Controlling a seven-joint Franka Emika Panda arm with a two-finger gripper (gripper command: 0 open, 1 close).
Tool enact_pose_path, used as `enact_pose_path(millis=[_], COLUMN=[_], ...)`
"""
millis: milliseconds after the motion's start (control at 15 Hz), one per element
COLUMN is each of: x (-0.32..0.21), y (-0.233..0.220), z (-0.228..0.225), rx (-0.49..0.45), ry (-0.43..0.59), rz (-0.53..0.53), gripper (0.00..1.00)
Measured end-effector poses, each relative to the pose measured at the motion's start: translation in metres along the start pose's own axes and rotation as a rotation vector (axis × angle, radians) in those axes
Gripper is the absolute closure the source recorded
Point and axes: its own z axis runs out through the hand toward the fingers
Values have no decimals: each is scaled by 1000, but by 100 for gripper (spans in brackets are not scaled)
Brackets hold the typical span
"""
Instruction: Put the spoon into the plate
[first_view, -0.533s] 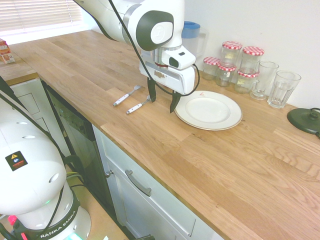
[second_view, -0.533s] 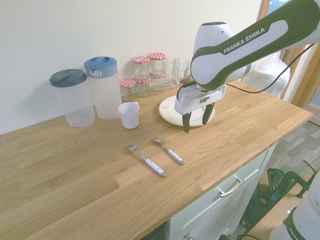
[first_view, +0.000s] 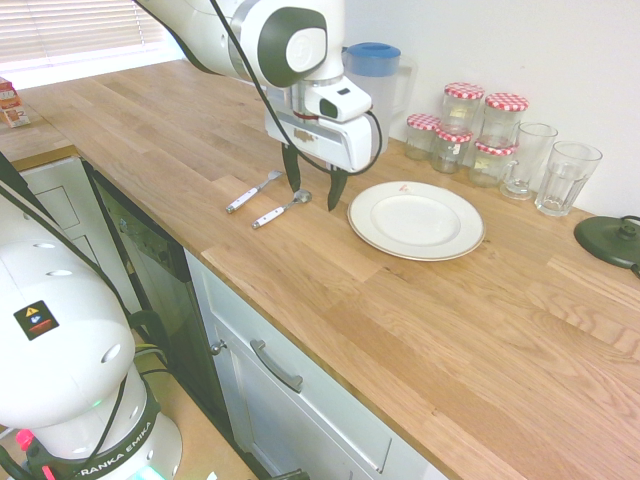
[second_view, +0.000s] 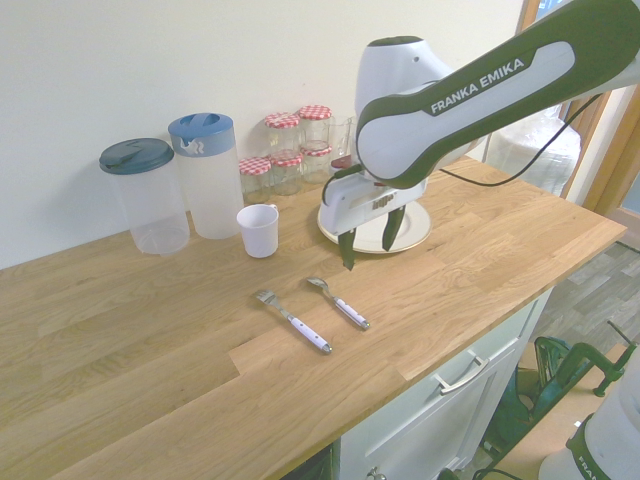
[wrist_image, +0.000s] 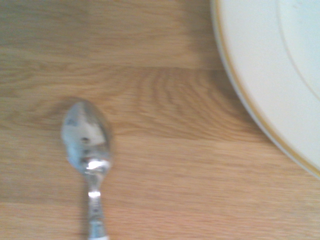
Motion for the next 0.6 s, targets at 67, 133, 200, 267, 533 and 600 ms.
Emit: enact_pose_path(millis=[67,133,200,267,533,600], x=[-12,-22,-30,-38,-58,-61], y=[-7,-13,-17,-21,-21,-19], z=[1,4,9,14,37,41], rx=[-7,-13,-21,-27,-58,-65], ry=[0,-2,-8,-13,-36,-40], rz=[-9,-22,-38,-57,-111,-119], gripper=[0,0,0,0,0,0])
